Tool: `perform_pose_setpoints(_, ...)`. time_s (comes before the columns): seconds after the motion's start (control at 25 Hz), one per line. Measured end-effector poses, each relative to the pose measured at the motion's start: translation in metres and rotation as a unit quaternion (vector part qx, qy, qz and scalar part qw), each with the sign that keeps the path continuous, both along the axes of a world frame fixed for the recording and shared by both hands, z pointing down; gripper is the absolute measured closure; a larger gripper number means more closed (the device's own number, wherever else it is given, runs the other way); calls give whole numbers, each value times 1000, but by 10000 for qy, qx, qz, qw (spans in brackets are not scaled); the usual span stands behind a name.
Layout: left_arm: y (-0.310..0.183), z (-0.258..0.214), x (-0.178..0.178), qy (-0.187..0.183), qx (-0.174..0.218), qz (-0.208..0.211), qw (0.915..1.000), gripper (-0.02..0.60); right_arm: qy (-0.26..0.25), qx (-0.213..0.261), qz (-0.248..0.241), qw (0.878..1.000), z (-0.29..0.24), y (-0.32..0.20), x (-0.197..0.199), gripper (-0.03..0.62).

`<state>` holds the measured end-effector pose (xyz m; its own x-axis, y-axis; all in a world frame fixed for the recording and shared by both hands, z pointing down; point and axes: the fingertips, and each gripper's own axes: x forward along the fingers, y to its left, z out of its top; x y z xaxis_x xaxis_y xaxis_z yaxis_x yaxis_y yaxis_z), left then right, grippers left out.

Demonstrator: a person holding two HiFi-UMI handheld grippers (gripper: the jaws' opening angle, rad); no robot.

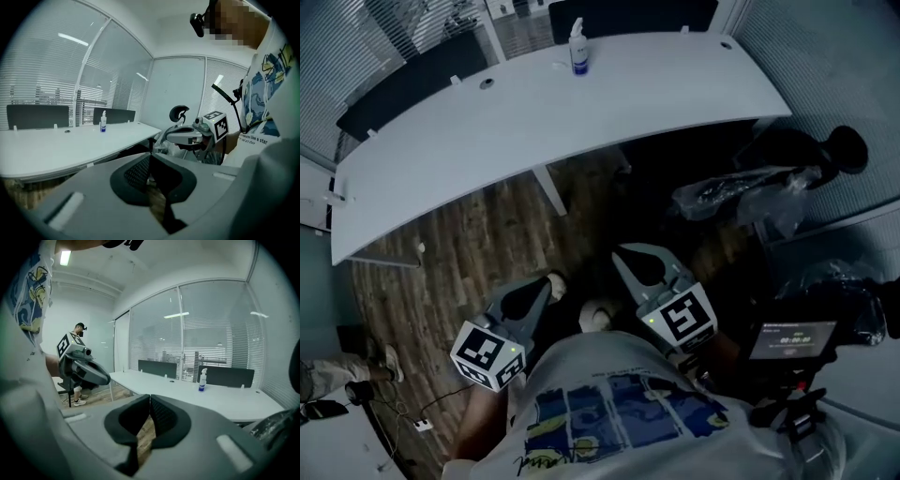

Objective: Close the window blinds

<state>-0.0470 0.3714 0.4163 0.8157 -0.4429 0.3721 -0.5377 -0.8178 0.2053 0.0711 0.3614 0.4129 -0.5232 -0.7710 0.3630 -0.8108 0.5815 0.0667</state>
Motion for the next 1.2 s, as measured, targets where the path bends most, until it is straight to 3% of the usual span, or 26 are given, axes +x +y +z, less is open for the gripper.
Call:
perform_pose_setpoints(0.32,-87,8,0,224,59,121,9997,574,176,-70,156,9997,9,-81,-4,585)
perform_pose_setpoints(0.48,-151,-3,-15,302,190,79,9993,574,274,-17,92,9996,-1,-146,-19,579)
perform_pose_setpoints(0.64,-209,-2,-36,155,341,50,9993,574,281,116,77,9995,-11,-210,-36,579)
perform_pose_setpoints(0.92,-295,-5,-69,-9,493,-440,9978,574,325,124,-240,9991,-10,-298,-66,579)
perform_pose_setpoints(1.2,-398,-13,-81,-215,741,-1056,9914,574,219,108,-613,9978,-2,-389,-66,579)
